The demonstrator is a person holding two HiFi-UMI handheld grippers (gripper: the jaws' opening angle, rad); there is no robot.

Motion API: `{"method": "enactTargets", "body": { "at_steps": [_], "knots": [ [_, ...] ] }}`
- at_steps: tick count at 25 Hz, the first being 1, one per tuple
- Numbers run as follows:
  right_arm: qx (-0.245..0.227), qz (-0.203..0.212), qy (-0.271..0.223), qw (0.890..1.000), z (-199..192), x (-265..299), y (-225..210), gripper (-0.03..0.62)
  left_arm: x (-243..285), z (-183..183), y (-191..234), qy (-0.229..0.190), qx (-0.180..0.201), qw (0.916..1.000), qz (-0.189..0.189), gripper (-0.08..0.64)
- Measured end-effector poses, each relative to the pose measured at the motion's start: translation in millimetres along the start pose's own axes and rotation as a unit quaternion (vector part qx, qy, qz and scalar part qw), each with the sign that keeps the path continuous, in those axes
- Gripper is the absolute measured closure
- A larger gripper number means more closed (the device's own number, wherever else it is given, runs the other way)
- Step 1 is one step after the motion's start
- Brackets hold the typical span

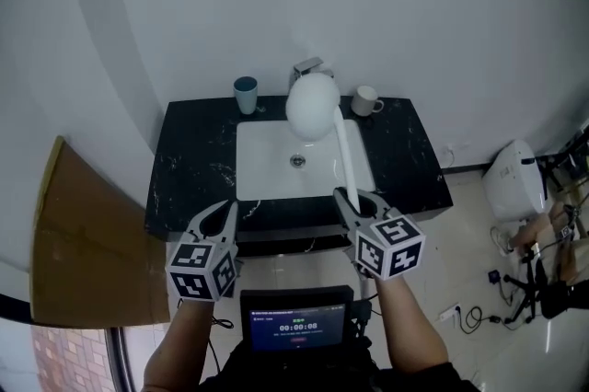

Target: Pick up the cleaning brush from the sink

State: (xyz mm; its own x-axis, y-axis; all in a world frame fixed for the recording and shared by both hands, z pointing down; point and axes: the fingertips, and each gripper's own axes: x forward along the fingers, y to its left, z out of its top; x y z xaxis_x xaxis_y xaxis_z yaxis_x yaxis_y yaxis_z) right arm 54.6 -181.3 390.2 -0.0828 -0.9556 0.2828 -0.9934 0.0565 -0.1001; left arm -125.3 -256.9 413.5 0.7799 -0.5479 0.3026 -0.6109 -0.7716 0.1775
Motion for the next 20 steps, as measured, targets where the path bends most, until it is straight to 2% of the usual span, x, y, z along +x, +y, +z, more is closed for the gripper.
{"method": "enactTargets", "body": {
  "at_steps": [5,9,13,20],
  "knots": [
    [-0.008,0.001,-0.044,0.999,0,-52,-2,0.592,-30,5,-38,-0.018,0.012,0.9998,0.003,0.545],
    [-0.019,0.007,-0.071,0.997,-2,-78,-5,0.592,-52,9,-59,-0.05,0.032,0.9982,0.012,0.545],
    [-0.028,0.003,-0.086,0.996,-12,-92,-6,0.592,-66,3,-64,-0.059,0.038,0.997,0.031,0.545],
    [-0.025,-0.007,-0.093,0.995,-22,-104,-3,0.592,-78,-12,-69,-0.061,0.034,0.997,0.034,0.545]
  ]
}}
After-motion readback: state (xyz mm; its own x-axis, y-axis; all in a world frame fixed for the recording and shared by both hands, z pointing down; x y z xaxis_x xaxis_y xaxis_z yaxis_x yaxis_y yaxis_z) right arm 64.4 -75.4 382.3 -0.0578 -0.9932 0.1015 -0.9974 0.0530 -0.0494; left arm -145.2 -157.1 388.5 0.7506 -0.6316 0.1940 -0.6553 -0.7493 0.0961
